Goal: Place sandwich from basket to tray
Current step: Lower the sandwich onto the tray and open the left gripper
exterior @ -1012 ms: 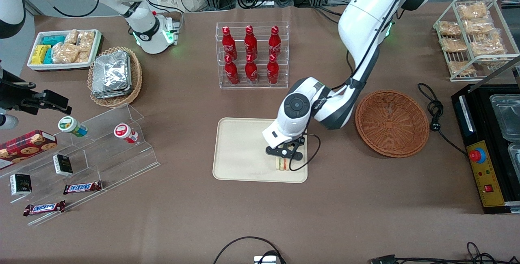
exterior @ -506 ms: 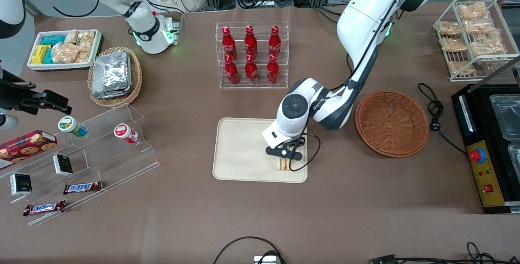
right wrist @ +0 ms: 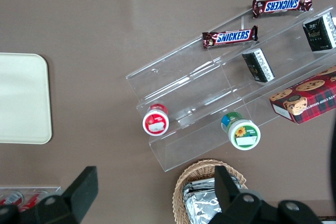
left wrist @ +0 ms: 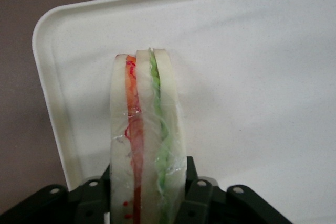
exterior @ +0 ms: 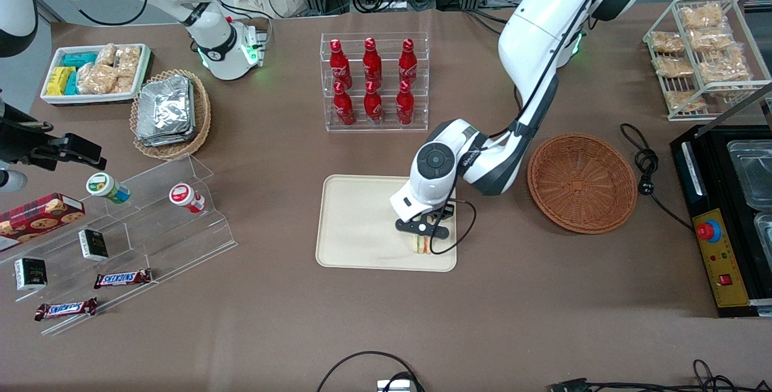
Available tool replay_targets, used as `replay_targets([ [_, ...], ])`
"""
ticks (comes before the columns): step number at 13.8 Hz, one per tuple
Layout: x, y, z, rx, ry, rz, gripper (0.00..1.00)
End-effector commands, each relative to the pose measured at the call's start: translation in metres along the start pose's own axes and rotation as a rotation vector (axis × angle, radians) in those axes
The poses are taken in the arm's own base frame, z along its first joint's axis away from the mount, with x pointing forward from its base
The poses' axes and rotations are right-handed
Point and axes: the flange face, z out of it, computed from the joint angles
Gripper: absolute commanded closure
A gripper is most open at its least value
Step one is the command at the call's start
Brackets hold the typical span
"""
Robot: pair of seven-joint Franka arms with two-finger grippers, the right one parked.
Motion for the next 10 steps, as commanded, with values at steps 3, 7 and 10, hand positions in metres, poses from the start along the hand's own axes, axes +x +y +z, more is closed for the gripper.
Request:
replay_targets([
  [3,0.005,0.003,-0.011,0.012,0.02,-0.081,0.01],
  [7,0.014,-0.007,-0.039,0.0,0.048,-0.148,0.0],
  [10,0.024,-0.017,-0.075,0.013,0.05,-0.197,0.0],
])
